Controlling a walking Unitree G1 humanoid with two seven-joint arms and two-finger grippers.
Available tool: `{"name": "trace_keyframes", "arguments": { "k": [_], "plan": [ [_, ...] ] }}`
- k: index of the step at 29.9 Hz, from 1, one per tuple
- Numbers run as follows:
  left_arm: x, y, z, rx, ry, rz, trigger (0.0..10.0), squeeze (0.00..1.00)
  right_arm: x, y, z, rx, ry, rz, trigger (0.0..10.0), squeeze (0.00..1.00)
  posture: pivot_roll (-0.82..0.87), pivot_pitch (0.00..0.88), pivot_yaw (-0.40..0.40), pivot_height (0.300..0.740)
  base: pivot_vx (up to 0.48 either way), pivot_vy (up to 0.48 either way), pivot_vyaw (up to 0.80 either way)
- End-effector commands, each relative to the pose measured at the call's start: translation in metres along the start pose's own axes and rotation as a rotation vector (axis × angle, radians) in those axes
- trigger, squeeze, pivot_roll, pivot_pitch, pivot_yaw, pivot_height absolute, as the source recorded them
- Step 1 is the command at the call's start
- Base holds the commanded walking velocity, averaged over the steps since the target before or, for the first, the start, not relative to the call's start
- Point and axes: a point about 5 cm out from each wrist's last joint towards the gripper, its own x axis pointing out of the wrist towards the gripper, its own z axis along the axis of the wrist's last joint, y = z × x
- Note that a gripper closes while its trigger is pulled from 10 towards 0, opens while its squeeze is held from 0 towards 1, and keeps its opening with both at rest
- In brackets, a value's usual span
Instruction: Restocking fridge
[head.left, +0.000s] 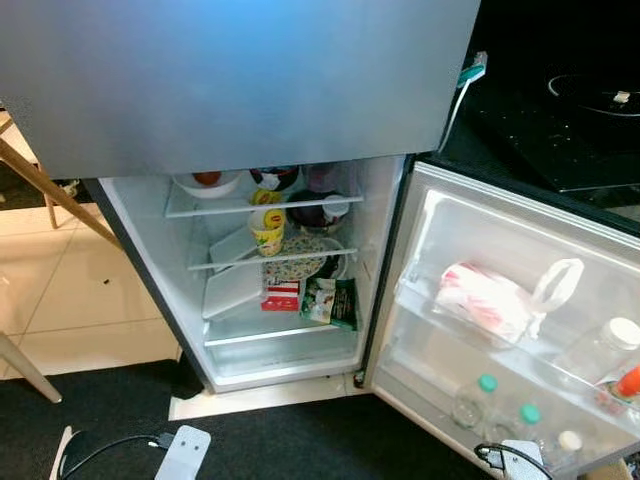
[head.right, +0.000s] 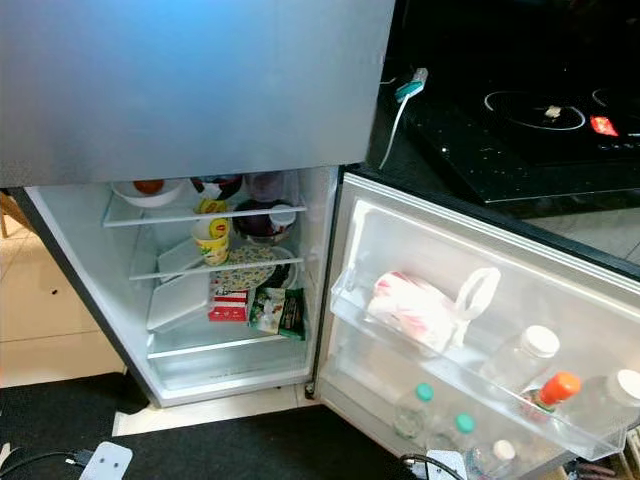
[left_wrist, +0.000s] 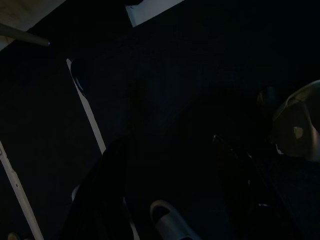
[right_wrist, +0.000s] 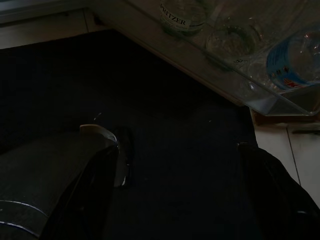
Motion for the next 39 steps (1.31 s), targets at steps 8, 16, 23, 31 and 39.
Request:
{"name": "trace_keyframes", "arguments": {
  "k": [8, 16, 23, 31, 39],
  "plan": [
    [-0.0014, -0.0064, -0.0034, -0.025, 0.008, -0.012, 10.0, 0.00, 0.0007, -0.0019, 0.0036, -0.002, -0.007, -0.006, 10.0, 0.00, 0.01, 0.000, -0.032, 0.706, 0.000, 0.000, 0.00],
    [-0.0015, -0.0098, -0.0027, -0.031, 0.006, -0.022, 10.0, 0.00, 0.0006, -0.0046, 0.0046, -0.005, -0.010, -0.011, 10.0, 0.00, 0.00, 0.000, -0.034, 0.706, -0.354, 0.000, 0.00],
    [-0.0015, -0.0103, -0.0027, -0.031, 0.008, -0.022, 10.0, 0.00, 0.0001, -0.0040, 0.0024, -0.002, -0.006, -0.011, 10.0, 0.00, 0.00, 0.000, -0.031, 0.706, -0.470, 0.000, 0.00],
    [-0.0014, -0.0093, -0.0028, -0.030, 0.010, -0.019, 10.0, 0.00, -0.0005, -0.0027, -0.0010, 0.000, 0.003, -0.010, 10.0, 0.00, 0.00, 0.000, -0.027, 0.706, -0.461, 0.000, 0.00],
    [-0.0016, -0.0074, -0.0050, -0.024, 0.019, -0.009, 10.0, 0.00, -0.0003, -0.0023, -0.0003, 0.001, 0.001, -0.009, 10.0, 0.00, 0.01, 0.000, -0.026, 0.706, -0.048, 0.000, 0.00]
  ]
}}
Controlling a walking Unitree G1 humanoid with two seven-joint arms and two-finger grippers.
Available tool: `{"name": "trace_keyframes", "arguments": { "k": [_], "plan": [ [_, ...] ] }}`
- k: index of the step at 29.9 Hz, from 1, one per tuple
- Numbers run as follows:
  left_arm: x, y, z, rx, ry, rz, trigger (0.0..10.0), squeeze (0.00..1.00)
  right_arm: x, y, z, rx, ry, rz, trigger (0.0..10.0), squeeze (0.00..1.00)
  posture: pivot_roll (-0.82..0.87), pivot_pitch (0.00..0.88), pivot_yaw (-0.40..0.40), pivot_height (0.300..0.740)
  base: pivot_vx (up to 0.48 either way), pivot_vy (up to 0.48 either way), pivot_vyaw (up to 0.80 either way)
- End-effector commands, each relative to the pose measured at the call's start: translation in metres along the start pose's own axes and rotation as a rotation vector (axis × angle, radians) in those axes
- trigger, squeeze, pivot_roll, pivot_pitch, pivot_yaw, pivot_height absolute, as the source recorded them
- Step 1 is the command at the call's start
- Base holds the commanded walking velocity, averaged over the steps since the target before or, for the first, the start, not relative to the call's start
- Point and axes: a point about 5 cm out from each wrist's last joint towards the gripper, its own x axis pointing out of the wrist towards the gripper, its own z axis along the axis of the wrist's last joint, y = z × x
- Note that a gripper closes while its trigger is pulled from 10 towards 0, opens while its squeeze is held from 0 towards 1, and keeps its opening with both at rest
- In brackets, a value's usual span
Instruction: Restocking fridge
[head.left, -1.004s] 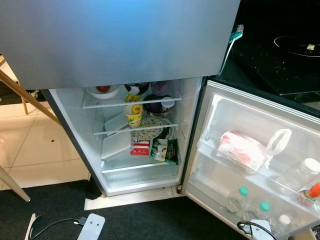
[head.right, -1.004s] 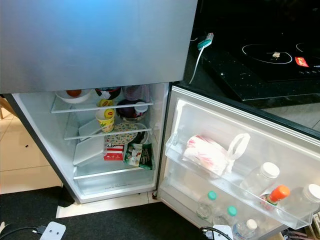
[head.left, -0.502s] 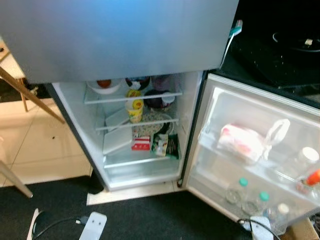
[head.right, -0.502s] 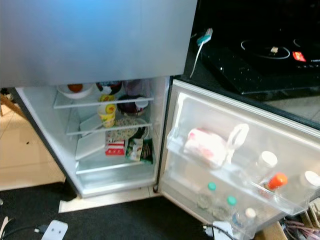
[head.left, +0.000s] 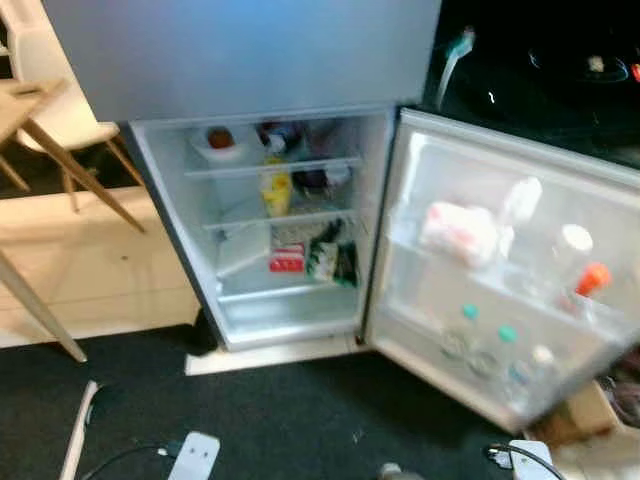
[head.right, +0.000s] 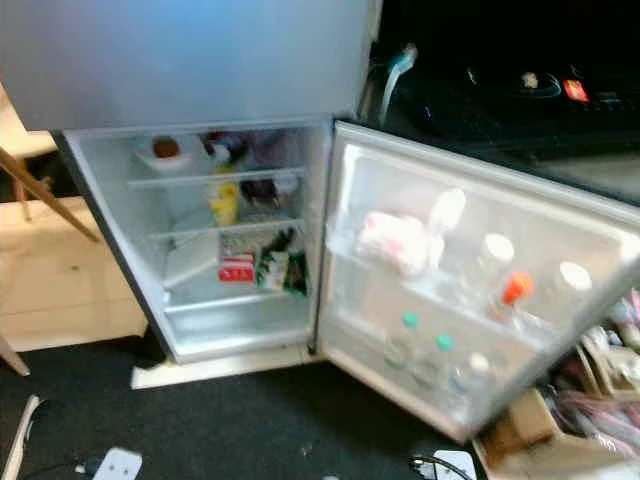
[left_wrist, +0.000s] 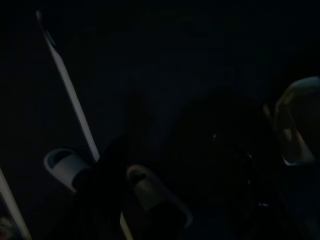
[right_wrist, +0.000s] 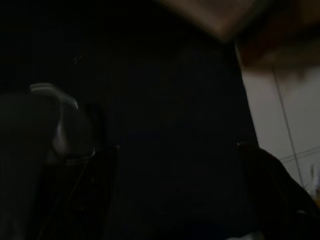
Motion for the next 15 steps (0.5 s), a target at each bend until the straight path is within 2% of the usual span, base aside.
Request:
{"name": "trace_keyframes", "arguments": {
  "k": [1, 8, 11, 15],
  "plan": [
    [0.000, 0.004, 0.001, 0.001, -0.002, 0.013, 10.0, 0.00, 0.001, 0.001, 0.006, 0.008, -0.020, 0.001, 10.0, 0.00, 0.01, 0.000, -0.026, 0.706, 0.000, 0.000, 0.00],
    [0.000, 0.004, -0.001, 0.000, 0.002, 0.014, 10.0, 0.00, 0.002, -0.001, 0.012, 0.005, -0.047, -0.001, 10.0, 0.00, 0.01, 0.000, -0.028, 0.706, 0.000, 0.000, 0.00],
    [0.000, 0.004, -0.002, 0.000, 0.003, 0.015, 10.0, 0.00, 0.003, -0.005, 0.028, -0.012, -0.117, -0.013, 10.0, 0.00, 0.01, 0.000, -0.028, 0.706, 0.000, 0.000, 0.00],
    [0.000, 0.006, -0.002, 0.006, 0.001, 0.022, 10.0, 0.00, 0.004, -0.016, 0.069, -0.017, -0.264, -0.040, 10.0, 0.00, 0.00, 0.000, -0.025, 0.706, 0.000, 0.000, 0.00]
  ]
}}
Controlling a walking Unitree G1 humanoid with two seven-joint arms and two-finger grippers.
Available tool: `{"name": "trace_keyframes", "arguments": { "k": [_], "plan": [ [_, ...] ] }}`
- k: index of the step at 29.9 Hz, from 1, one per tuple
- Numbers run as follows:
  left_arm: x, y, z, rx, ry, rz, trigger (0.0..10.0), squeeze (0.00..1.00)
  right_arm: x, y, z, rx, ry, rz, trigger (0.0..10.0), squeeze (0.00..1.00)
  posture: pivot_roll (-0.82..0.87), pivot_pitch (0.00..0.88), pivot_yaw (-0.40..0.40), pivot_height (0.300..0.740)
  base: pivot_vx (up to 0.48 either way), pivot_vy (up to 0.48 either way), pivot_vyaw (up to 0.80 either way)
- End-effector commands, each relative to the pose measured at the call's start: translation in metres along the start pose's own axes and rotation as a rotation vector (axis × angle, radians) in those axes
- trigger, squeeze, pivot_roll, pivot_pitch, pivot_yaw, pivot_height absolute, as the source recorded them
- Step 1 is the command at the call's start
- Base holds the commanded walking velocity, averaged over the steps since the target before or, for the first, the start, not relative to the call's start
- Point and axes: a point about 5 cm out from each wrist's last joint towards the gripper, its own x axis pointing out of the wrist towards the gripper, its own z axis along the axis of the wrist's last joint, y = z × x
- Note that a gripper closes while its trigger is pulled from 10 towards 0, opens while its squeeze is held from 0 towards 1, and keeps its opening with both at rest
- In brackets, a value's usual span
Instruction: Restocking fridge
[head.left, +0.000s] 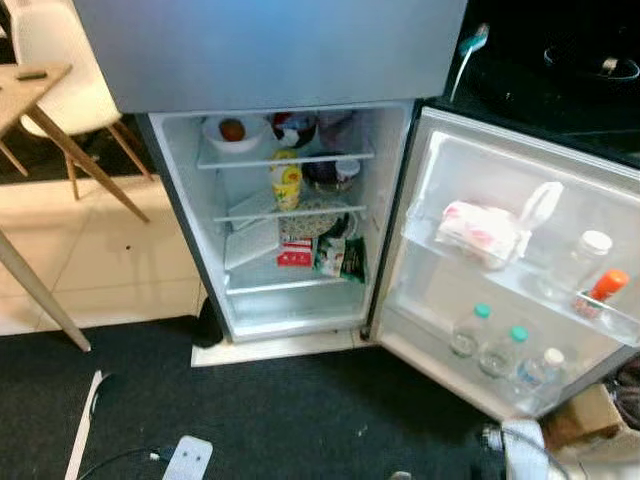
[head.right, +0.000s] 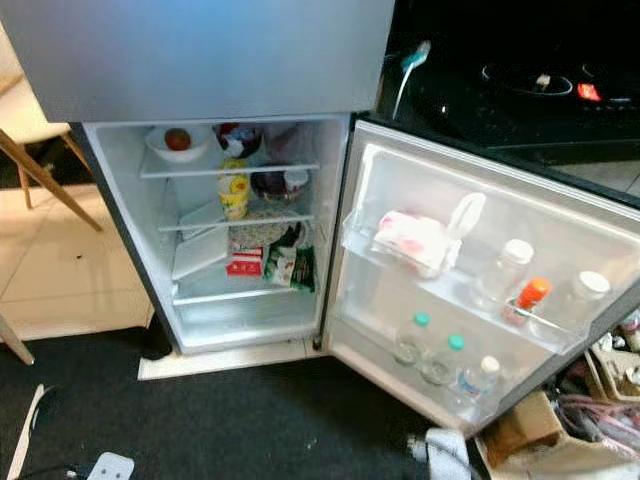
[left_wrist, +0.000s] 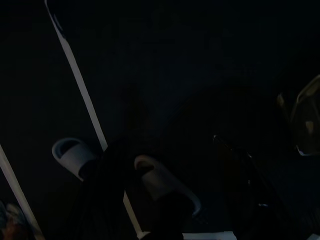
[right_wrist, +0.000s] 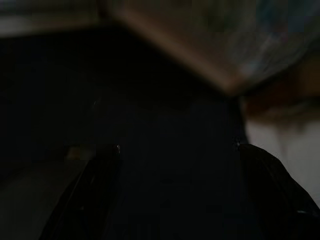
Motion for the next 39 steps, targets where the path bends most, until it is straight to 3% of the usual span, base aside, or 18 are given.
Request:
{"name": "trace_keyframes", "arguments": {
  "k": [1, 2, 3, 5, 7, 10, 14, 17, 21, 28, 34, 39],
  "plan": [
    [0.000, 0.004, -0.001, 0.009, -0.003, 0.016, 10.0, 0.00, 0.002, -0.009, 0.016, 0.003, -0.075, -0.027, 10.0, 0.00, 0.00, 0.000, -0.025, 0.706, 0.000, 0.000, 0.00],
    [0.000, 0.009, -0.001, 0.005, -0.007, 0.031, 10.0, 0.00, 0.005, -0.018, 0.041, -0.078, -0.158, -0.030, 10.0, 0.00, 0.00, 0.000, -0.031, 0.706, 0.000, 0.000, 0.00],
    [0.000, 0.011, 0.000, 0.005, -0.009, 0.038, 10.0, 0.00, 0.006, -0.021, 0.051, -0.114, -0.184, -0.030, 10.0, 0.00, 0.00, 0.000, -0.031, 0.706, 0.000, 0.000, 0.00],
    [0.001, 0.019, 0.001, 0.015, -0.016, 0.057, 10.0, 0.00, 0.006, -0.030, 0.066, -0.241, -0.222, -0.009, 10.0, 0.00, 0.01, 0.000, -0.035, 0.706, 0.000, 0.000, 0.00],
    [0.001, 0.022, 0.002, 0.018, -0.018, 0.063, 10.0, 0.00, 0.006, -0.032, 0.070, -0.279, -0.232, -0.002, 10.0, 0.00, 0.01, 0.000, -0.035, 0.706, 0.000, 0.000, 0.00],
    [0.001, 0.044, 0.001, 0.014, -0.009, 0.116, 10.0, 0.00, -0.001, -0.064, 0.093, -0.416, -0.247, 0.030, 10.0, 0.00, 0.00, 0.000, -0.038, 0.706, 0.000, 0.000, 0.00],
    [0.000, 0.060, 0.000, 0.011, 0.001, 0.150, 10.0, 0.00, -0.012, -0.095, 0.122, -0.536, -0.291, 0.007, 10.0, 0.00, -0.01, 0.000, -0.037, 0.706, 0.000, 0.000, 0.00],
    [0.001, 0.065, 0.004, 0.005, -0.014, 0.159, 10.0, 0.00, -0.021, -0.109, 0.152, -0.617, -0.368, -0.053, 10.0, 0.00, -0.01, 0.016, -0.034, 0.706, 0.000, 0.000, 0.00],
    [0.002, 0.059, 0.010, 0.025, -0.051, 0.142, 10.0, 0.00, -0.030, -0.116, 0.184, -0.735, -0.437, -0.083, 10.0, 0.00, 0.01, 0.058, -0.022, 0.706, 0.000, 0.000, 0.00],
    [0.002, 0.057, 0.012, 0.042, -0.069, 0.137, 10.0, 0.00, -0.035, -0.122, 0.198, -0.813, -0.416, -0.081, 10.0, 0.00, 0.01, 0.082, -0.017, 0.706, 0.000, 0.000, 0.00],
    [0.001, 0.067, 0.014, 0.028, -0.087, 0.173, 10.0, 0.00, -0.037, -0.139, 0.206, -0.903, -0.303, -0.128, 10.0, 0.00, 0.03, 0.100, -0.036, 0.706, 0.000, 0.000, 0.00],
    [0.001, 0.064, 0.014, 0.028, -0.092, 0.167, 10.0, 0.00, -0.038, -0.144, 0.203, -0.918, -0.256, -0.125, 10.0, 0.00, 0.03, 0.102, -0.035, 0.706, 0.000, 0.000, 0.00]
  ]
}}
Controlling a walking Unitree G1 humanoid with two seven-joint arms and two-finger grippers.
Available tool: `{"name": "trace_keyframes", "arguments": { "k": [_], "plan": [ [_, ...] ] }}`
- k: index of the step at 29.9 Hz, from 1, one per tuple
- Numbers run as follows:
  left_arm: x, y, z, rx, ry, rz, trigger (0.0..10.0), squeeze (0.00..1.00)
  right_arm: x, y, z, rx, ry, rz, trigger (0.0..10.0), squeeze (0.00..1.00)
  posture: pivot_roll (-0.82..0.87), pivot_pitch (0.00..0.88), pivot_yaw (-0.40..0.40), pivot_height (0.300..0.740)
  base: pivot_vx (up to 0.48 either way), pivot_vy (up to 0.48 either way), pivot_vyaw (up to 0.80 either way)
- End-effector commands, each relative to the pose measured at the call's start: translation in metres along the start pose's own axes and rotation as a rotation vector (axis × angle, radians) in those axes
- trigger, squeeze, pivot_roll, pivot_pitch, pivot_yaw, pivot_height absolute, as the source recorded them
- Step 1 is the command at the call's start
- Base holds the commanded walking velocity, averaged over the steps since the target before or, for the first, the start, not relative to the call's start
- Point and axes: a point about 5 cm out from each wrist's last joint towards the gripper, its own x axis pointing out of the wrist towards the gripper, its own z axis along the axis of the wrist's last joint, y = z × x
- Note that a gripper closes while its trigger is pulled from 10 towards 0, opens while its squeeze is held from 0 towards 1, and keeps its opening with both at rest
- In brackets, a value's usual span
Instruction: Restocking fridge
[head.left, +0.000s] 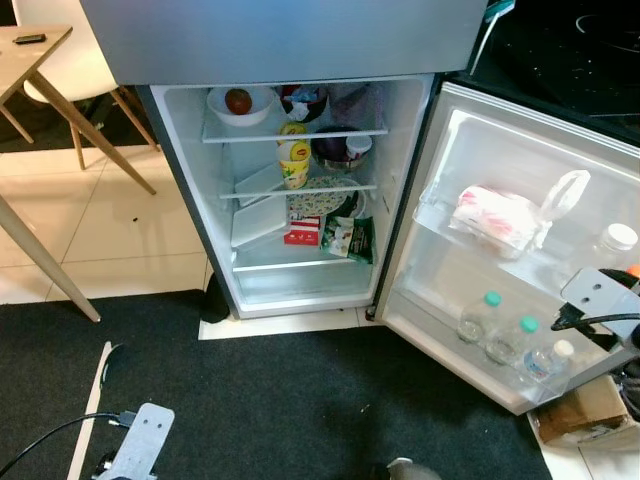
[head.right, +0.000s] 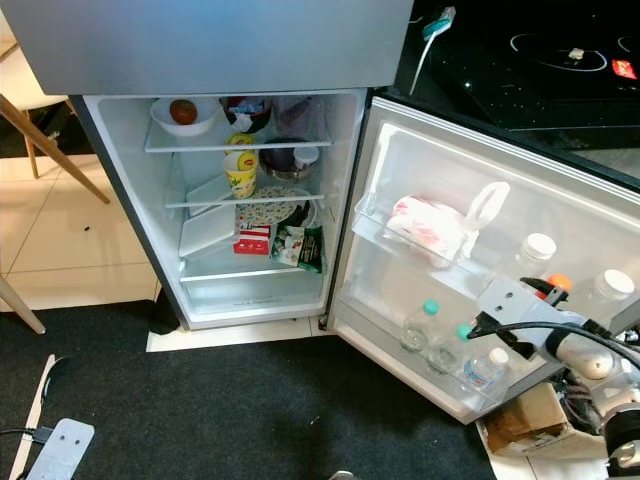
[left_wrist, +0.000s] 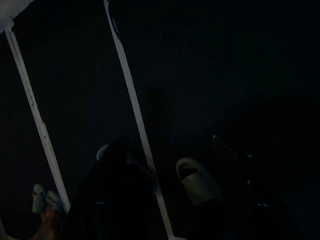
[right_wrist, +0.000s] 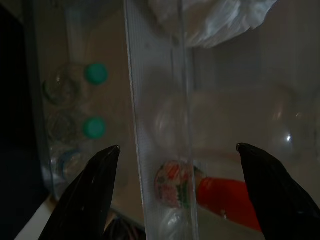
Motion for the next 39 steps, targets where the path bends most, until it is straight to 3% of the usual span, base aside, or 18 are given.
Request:
{"name": "trace_keyframes", "arguments": {
  "k": [1, 21, 31, 39],
  "plan": [
    [-0.002, -0.003, -0.004, -0.006, 0.006, -0.003, 10.0, 0.00, -0.002, 0.004, -0.007, -0.008, 0.036, 0.031, 10.0, 0.00, 0.03, 0.102, -0.035, 0.706, 0.000, 0.000, 0.00],
    [0.001, -0.002, 0.012, -0.010, -0.051, 0.002, 10.0, 0.00, 0.002, 0.027, -0.009, -0.003, 0.040, 0.137, 10.0, 0.00, 0.02, 0.102, -0.024, 0.706, 0.000, 0.000, 0.00],
    [0.001, -0.005, 0.012, -0.014, -0.054, 0.000, 10.0, 0.00, -0.002, 0.025, -0.001, -0.005, -0.045, 0.173, 10.0, 0.00, 0.01, 0.102, -0.032, 0.706, 0.000, 0.000, 0.00],
    [0.000, -0.012, 0.012, -0.016, -0.053, -0.011, 10.0, 0.00, -0.011, 0.019, 0.006, -0.066, -0.112, 0.239, 10.0, 0.00, 0.00, 0.094, -0.047, 0.706, 0.000, 0.000, 0.00]
  ]
}}
